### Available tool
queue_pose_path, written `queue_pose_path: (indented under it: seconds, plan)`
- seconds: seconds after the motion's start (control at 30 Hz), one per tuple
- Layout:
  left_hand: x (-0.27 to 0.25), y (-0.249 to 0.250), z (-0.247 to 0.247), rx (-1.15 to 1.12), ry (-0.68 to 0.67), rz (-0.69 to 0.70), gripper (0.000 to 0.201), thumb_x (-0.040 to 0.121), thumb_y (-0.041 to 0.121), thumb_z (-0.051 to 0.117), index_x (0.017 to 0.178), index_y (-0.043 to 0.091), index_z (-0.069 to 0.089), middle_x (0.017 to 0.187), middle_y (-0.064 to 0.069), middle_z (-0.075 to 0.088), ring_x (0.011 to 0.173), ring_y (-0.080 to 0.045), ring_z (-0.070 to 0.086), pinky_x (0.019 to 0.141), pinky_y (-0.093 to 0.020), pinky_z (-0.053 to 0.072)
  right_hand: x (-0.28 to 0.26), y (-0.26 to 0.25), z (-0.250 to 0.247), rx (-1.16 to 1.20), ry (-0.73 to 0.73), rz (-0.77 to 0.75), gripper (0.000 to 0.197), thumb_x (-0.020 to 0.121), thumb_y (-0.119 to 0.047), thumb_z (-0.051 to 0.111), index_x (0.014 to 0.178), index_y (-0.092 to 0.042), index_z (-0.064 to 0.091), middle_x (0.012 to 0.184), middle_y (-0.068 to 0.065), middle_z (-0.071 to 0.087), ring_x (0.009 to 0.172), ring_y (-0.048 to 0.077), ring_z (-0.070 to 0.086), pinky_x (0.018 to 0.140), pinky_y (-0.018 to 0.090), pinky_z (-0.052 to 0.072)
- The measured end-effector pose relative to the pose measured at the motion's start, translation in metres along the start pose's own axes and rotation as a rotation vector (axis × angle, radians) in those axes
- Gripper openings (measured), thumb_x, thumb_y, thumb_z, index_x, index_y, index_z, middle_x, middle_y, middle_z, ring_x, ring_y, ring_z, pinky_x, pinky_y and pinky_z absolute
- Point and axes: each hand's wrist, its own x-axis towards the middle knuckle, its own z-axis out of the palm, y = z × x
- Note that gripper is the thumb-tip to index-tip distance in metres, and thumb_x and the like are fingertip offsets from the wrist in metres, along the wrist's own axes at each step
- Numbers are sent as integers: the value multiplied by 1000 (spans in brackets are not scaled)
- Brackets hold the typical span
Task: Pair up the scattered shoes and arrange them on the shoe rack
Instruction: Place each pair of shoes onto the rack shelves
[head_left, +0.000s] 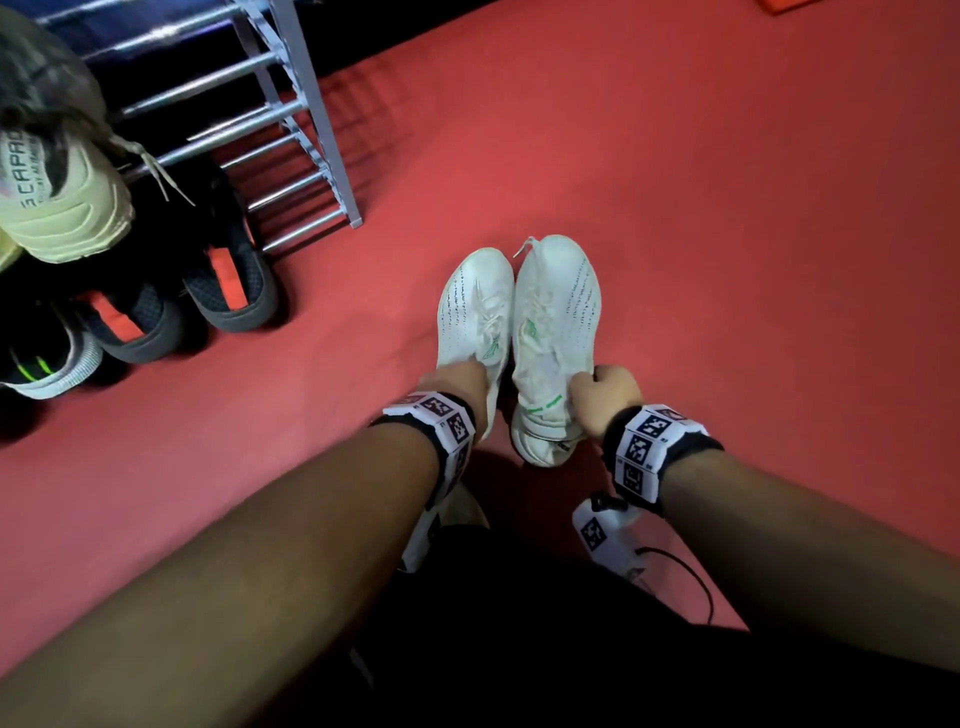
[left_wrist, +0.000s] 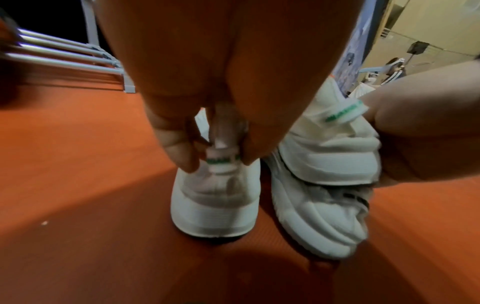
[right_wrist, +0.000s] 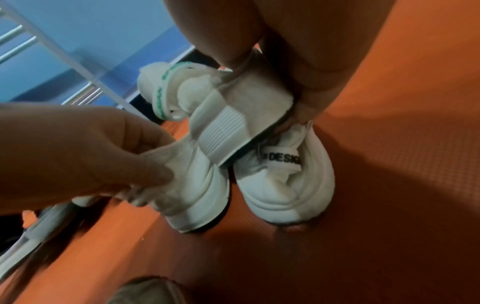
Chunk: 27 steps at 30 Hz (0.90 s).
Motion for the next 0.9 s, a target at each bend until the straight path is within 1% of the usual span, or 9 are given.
queue_pose_path:
  seconds: [0.23, 0.33, 0.43, 0.53, 0.6, 0.67, 0.73, 0.8, 0.9]
  plan:
    - [-2, -19, -19, -140, 188, -98, 36, 86, 15, 51, 122, 12, 57, 114, -12, 64, 103, -33, 63, 87, -38, 53, -3, -16, 13, -28, -35, -49, 18, 92, -8, 42, 77, -1, 49, 73, 11, 50, 70, 25, 48, 48, 25, 30]
    - [-11, -32, -20, -175, 313, -120, 29, 88, 14, 47, 115, 8, 56, 109, -14, 62, 101, -37, 60, 84, -40, 51, -8, -29, 22, -43, -84, -123, 22, 93, -14, 41, 87, 2, 56, 86, 17, 59, 79, 32, 57, 64, 29, 40]
    - [-17, -46, -17, -187, 403, -137, 14, 91, 18, 45, 99, 8, 51, 100, -14, 59, 95, -37, 56, 72, -37, 44, -18, -45, 36, -29, -147, -172, 27, 97, -17, 40, 105, 2, 57, 103, 16, 57, 98, 32, 56, 80, 29, 38]
    - [-15, -61, -9, -179, 344, -179, 17, 89, 24, 44, 96, 11, 52, 100, -11, 61, 95, -35, 56, 72, -36, 46, -25, -48, 52, 29, -254, -155, 38, 91, -32, 46, 114, -3, 55, 108, 12, 62, 103, 33, 59, 92, 37, 46]
    - [-15, -69, -1, -184, 214, -182, 25, 89, 30, 45, 103, 14, 58, 103, -10, 65, 95, -35, 60, 80, -38, 52, -31, -46, 54, 30, -342, -115, 45, 85, -41, 51, 118, -10, 52, 106, 10, 64, 98, 32, 62, 88, 44, 52]
    - [-17, -74, 8, -186, 138, -166, 27, 88, 36, 51, 105, 18, 62, 104, -8, 64, 93, -30, 62, 84, -35, 53, -33, -40, 52, -53, -380, -135, 59, 86, -42, 57, 136, -16, 39, 117, 6, 59, 105, 31, 60, 92, 43, 50]
    - [-19, -78, 16, -240, 157, -167, 29, 86, 42, 55, 101, 20, 65, 109, -6, 55, 92, -28, 59, 86, -35, 52, -33, -35, 50, -68, -398, -198, 75, 86, -45, 62, 149, -23, 27, 136, 7, 50, 121, 29, 53, 103, 38, 43]
    - [-20, -77, 18, -341, 214, -239, 34, 87, 48, 55, 101, 20, 67, 111, -4, 40, 98, -31, 55, 94, -40, 48, -32, -31, 53, -102, -441, -256, 76, 78, -60, 65, 142, -26, 42, 140, 6, 50, 123, 24, 53, 104, 36, 42]
    - [-17, -78, 16, -336, 190, -327, 42, 84, 58, 55, 108, 25, 63, 113, -6, 33, 99, -33, 52, 95, -40, 46, -31, -25, 61, -254, -440, -272, 68, 55, -79, 62, 103, -32, 64, 112, 3, 62, 95, 19, 63, 87, 34, 53]
